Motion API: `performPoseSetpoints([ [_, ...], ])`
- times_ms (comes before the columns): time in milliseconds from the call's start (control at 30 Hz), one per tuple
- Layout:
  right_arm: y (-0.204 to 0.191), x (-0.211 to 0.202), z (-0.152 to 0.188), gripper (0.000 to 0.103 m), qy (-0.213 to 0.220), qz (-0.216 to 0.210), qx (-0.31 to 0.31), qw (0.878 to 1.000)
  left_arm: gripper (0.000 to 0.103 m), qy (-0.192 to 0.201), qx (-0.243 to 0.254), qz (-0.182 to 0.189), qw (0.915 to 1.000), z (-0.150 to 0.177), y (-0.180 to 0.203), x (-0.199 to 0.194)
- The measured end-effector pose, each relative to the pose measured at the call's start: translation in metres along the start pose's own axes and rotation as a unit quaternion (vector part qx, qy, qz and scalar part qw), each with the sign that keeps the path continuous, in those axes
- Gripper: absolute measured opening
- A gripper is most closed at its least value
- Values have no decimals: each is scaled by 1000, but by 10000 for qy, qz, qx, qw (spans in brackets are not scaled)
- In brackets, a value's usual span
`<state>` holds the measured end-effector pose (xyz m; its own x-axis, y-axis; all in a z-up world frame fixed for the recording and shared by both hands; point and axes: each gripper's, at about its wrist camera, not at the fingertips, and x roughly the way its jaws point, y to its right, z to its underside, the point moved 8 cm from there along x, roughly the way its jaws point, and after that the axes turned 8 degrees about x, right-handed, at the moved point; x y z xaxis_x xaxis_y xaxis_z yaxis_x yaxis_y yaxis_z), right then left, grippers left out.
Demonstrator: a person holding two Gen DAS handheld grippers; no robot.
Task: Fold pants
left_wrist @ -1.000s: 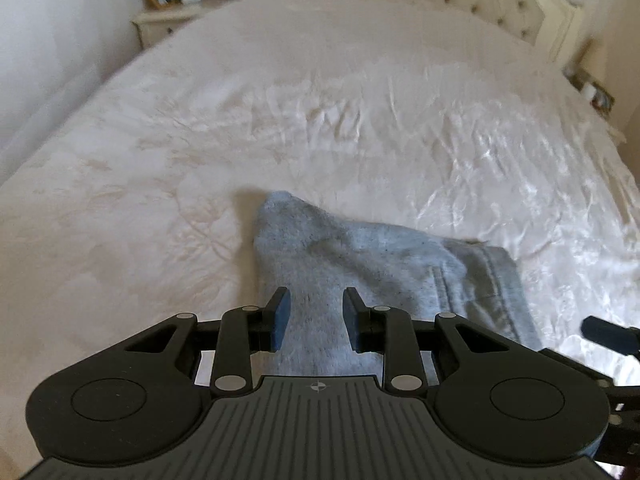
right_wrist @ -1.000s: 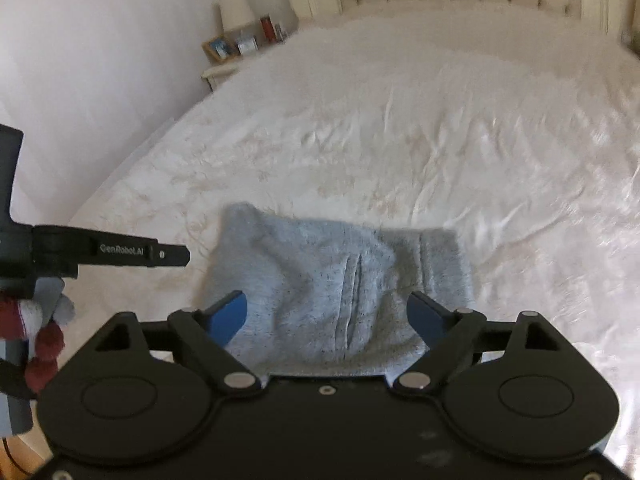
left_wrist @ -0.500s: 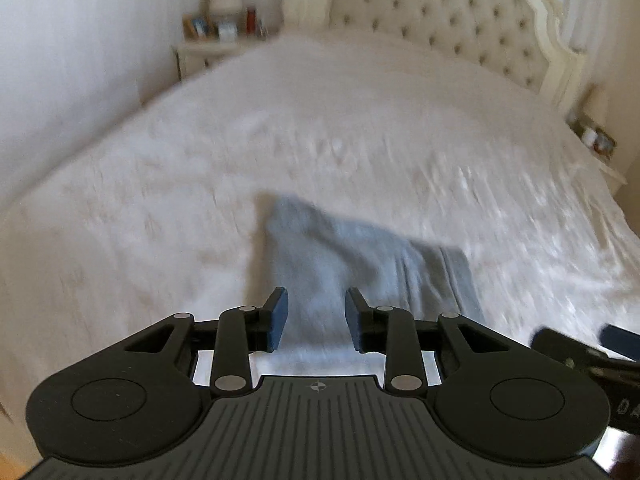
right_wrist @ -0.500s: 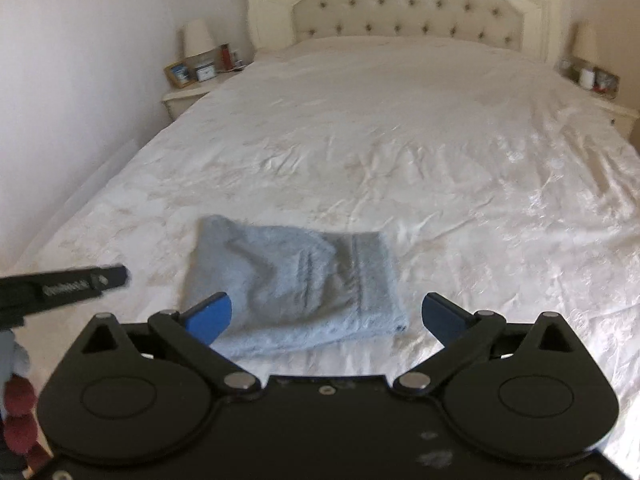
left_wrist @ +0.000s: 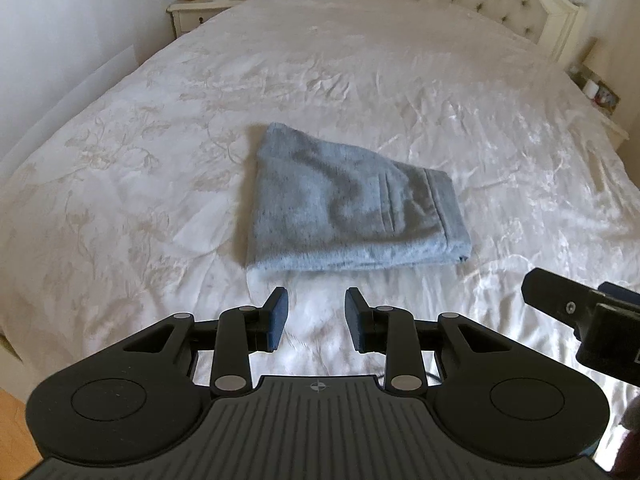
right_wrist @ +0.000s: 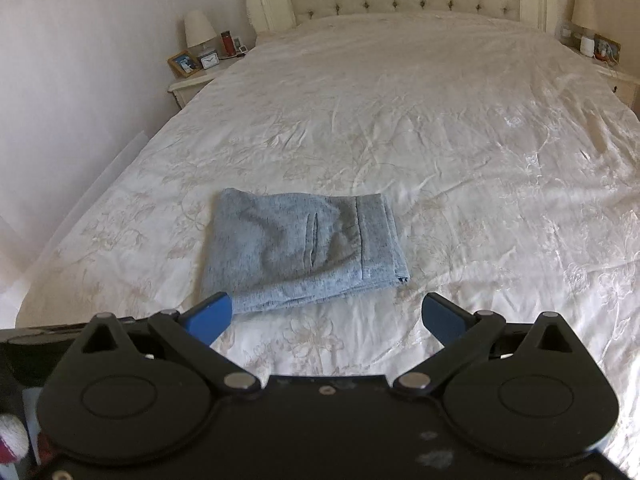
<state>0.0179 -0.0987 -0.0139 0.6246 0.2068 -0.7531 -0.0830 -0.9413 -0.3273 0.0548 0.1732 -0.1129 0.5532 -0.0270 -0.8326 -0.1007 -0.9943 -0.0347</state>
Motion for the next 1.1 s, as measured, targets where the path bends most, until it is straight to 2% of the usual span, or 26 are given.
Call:
performPoseSetpoints([
  [600, 18, -12, 3, 103, -24, -90, -65, 9999, 30, 191, 22, -294, 9994, 8, 23, -18],
  [1100, 28, -6, 7, 103, -180, -203, -22, 9996, 30, 145, 42, -393, 9991, 14, 35, -20],
])
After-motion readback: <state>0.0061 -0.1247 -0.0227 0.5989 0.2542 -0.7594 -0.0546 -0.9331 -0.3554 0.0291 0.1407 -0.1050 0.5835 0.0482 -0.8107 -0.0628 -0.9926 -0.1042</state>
